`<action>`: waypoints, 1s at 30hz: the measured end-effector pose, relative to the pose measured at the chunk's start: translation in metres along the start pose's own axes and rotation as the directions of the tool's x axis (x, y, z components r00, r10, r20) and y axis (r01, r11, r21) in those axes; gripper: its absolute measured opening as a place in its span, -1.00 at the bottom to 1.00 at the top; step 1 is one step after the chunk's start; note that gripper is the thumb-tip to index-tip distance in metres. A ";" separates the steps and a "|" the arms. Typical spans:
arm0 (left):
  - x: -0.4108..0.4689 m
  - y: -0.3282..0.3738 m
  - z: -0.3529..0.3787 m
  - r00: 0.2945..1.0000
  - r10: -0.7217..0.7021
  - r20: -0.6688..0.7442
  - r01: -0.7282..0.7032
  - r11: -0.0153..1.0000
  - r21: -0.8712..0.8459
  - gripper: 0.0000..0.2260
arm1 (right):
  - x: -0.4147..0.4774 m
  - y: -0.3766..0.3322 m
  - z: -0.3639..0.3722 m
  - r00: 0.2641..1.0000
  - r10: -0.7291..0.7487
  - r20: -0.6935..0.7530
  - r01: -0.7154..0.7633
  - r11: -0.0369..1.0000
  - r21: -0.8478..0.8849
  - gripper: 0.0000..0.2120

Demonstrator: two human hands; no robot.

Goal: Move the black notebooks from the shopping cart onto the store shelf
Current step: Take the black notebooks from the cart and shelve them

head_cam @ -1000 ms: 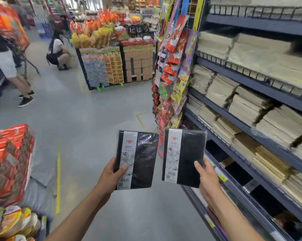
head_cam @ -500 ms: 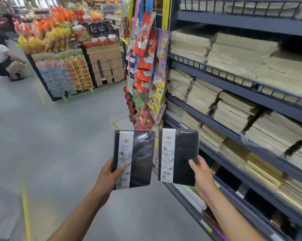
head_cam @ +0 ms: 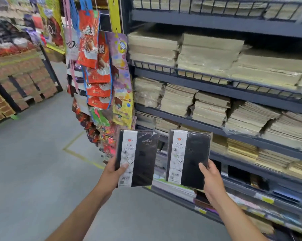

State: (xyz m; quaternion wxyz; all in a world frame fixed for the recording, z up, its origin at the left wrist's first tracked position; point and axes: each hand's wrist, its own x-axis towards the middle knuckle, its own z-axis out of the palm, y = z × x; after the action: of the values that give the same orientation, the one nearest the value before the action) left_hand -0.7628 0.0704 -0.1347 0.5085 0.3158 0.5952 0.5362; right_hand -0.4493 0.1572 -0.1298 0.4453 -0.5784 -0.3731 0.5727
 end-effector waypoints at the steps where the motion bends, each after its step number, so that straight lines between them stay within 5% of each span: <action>1: 0.008 0.002 -0.001 1.000 0.001 0.031 -0.001 1.000 0.007 -0.67 | -0.001 0.001 0.000 1.000 0.002 -0.026 -0.001 1.000 0.025 -0.78; 15: 0.100 -0.024 0.032 0.976 0.066 0.208 -0.081 0.995 0.063 -0.64 | 0.051 0.023 -0.017 0.987 -0.105 -0.119 0.113 0.992 0.064 -0.73; 30: 0.225 -0.245 0.034 0.958 0.196 0.208 -0.212 0.976 0.059 -0.65 | 0.189 0.240 -0.026 0.965 -0.257 -0.054 0.263 0.952 0.157 -0.70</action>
State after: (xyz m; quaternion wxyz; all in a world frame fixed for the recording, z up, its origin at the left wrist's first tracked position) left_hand -0.7532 0.2331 -0.4262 0.4949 0.4482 0.5261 0.5266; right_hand -0.4298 0.2552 -0.4203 0.5685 -0.4953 -0.3907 0.5281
